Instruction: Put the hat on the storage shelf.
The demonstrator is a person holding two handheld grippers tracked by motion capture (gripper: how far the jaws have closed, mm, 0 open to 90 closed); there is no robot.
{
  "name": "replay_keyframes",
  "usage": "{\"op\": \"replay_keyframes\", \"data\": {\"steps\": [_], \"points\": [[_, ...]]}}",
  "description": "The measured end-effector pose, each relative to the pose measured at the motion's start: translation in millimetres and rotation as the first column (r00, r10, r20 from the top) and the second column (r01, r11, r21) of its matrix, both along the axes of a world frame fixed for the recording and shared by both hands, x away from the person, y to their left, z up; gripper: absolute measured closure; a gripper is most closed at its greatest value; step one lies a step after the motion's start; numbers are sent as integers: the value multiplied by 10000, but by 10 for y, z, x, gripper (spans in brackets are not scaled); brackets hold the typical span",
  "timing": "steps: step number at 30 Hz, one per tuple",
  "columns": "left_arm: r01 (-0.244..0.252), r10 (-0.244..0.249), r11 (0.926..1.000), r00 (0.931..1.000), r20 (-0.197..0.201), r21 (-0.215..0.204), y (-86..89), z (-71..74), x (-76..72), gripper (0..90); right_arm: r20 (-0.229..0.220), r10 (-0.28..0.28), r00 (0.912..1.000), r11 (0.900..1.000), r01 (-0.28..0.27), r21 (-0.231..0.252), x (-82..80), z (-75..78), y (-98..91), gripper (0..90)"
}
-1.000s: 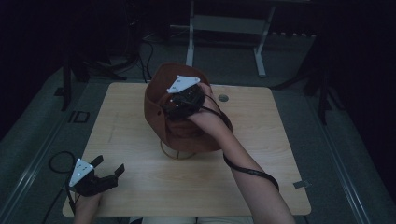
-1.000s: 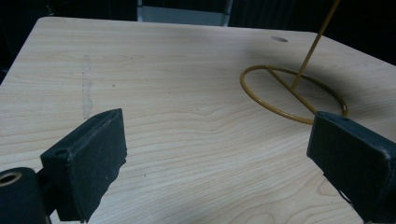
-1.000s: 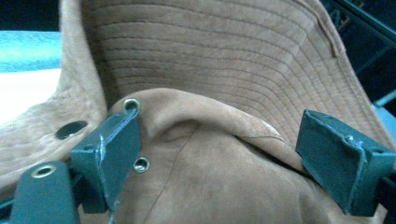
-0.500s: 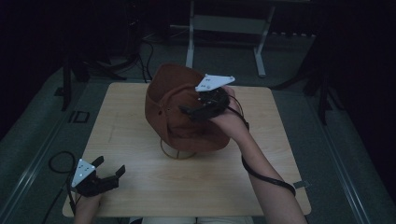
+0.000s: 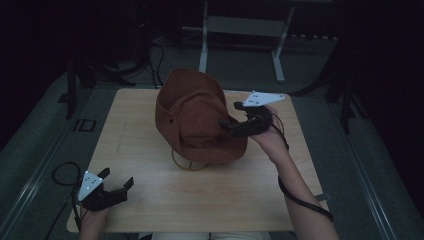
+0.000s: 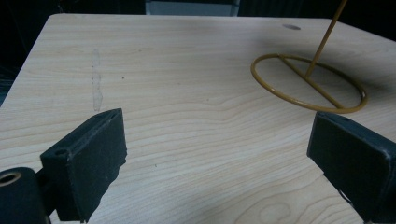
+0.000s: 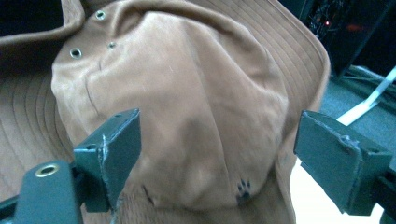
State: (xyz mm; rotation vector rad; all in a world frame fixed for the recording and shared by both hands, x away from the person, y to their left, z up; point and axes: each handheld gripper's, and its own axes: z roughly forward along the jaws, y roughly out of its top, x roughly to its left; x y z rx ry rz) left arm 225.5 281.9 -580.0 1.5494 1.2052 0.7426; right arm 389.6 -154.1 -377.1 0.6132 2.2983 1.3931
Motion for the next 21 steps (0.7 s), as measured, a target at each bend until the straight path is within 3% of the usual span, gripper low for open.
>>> {"op": "replay_keyframes", "data": {"steps": [15, 21], "points": [[143, -143, 9999, 9999, 17, 45, -14, -5, -6, 55, -616, -724, 9955, 9970, 739, 224, -97, -466, -576, 158], [103, -103, 9999, 9999, 32, 73, -11, -6, -10, 54, -646, -1139, 9914, 9931, 1154, 195, -175, -658, -772, 158]]}}
